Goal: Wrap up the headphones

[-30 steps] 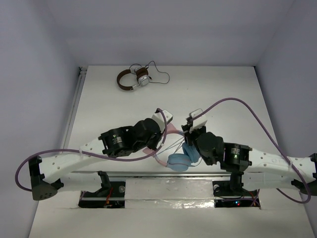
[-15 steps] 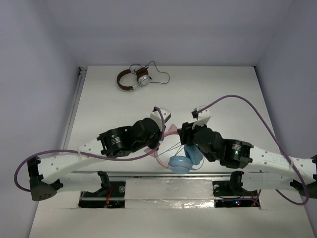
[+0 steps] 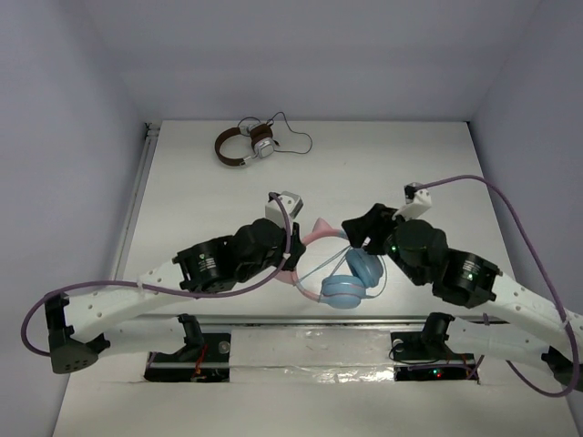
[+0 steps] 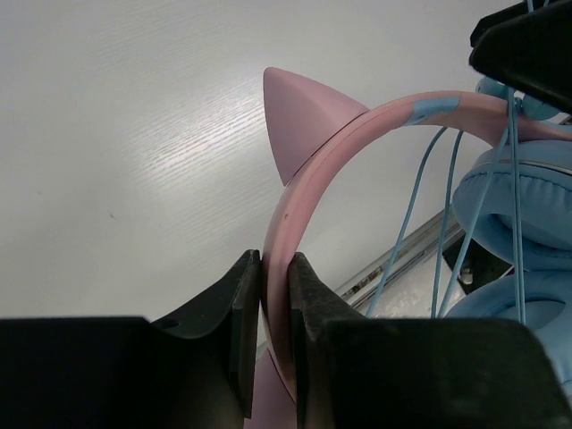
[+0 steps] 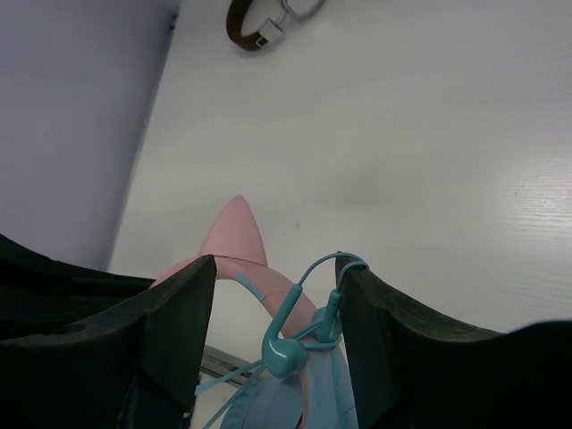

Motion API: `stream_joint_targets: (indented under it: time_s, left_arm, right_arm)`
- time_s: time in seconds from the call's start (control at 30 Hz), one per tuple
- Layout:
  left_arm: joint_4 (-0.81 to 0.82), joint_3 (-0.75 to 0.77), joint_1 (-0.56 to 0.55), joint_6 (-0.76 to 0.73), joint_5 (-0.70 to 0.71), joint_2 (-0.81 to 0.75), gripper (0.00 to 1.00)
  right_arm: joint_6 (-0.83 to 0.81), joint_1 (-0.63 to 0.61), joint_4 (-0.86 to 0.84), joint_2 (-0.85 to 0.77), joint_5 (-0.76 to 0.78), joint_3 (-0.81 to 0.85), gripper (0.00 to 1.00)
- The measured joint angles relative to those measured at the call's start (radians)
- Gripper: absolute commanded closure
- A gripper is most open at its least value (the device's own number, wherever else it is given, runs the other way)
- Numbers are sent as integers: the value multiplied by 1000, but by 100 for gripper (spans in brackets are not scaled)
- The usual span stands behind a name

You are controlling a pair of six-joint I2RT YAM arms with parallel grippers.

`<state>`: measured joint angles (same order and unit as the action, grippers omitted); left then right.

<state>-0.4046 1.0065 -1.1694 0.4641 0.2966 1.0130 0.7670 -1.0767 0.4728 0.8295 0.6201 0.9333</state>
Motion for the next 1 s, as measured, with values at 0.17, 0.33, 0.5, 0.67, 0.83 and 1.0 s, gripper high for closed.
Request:
stream_joint_targets:
  time_s: [0.17,0.33,0.5,0.67,0.83,1.0]
  left_arm:
    - [48,0,6,20,3,10,100]
    - [60,-21,6,24,6,15,100]
    - [86,-71,13,35,21,18,100]
    - [140,-127,13,68,79,10,100]
    - [238,-203,13,108,131,-29,100]
    - [286,-204,13,109,131,-17,100]
  right_arm:
    - [104,98,-9,-52,-57,-17,27]
    - [164,154,-30,-24,-109,-37,8]
    - [216,269,-138,-16,-278,-115,1]
    - [267,397,-215,-44,-446,-151,0]
    - [357,527,-312,-92,-591,-182,0]
    - [465,608,-457,-57,-713,-252,3]
